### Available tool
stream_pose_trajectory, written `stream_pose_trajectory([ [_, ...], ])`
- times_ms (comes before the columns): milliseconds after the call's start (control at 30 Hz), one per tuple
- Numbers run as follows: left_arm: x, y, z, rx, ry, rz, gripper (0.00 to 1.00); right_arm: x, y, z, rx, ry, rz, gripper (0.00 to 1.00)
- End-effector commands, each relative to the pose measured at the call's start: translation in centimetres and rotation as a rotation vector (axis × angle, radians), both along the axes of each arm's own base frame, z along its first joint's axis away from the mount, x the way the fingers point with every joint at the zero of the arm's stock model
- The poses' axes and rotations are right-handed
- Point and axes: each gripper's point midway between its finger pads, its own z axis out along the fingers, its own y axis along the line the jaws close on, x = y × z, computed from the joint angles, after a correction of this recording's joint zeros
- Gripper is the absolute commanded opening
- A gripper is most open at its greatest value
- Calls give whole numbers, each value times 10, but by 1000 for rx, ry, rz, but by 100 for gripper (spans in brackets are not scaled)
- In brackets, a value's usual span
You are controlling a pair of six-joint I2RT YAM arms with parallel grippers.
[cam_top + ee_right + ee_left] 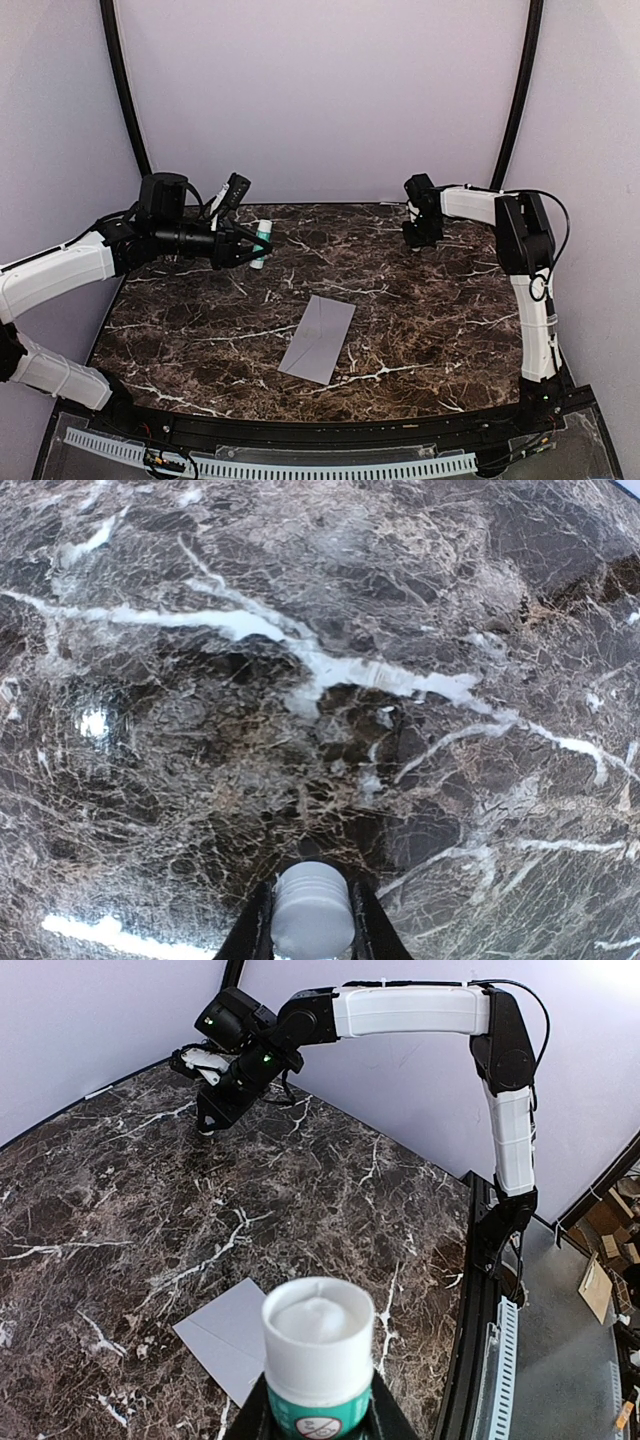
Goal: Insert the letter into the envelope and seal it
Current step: Close the solid glue cap on the solid glue.
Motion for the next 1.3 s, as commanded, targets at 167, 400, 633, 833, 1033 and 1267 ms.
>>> stream_pose_trajectory([
  [167,-9,-1,4,-23,-3,-48,4,-1,7,44,76,-74,25,15],
  [400,-30,-11,7,-79,18,-185,3,-56,42,136,355,-156,181,14],
  [633,-57,-26,4,-78,1,-311,3,-155,109,203,652,-134,458,14],
  [833,-82,-43,-6,-50,17,-404,3,-236,174,244,876,-82,710,14],
  [1033,-94,-52,-15,-37,47,-451,2,-296,221,267,1040,-12,896,15],
  [1267,-97,-53,-14,-41,44,-462,2,-317,239,280,1154,33,975,15],
])
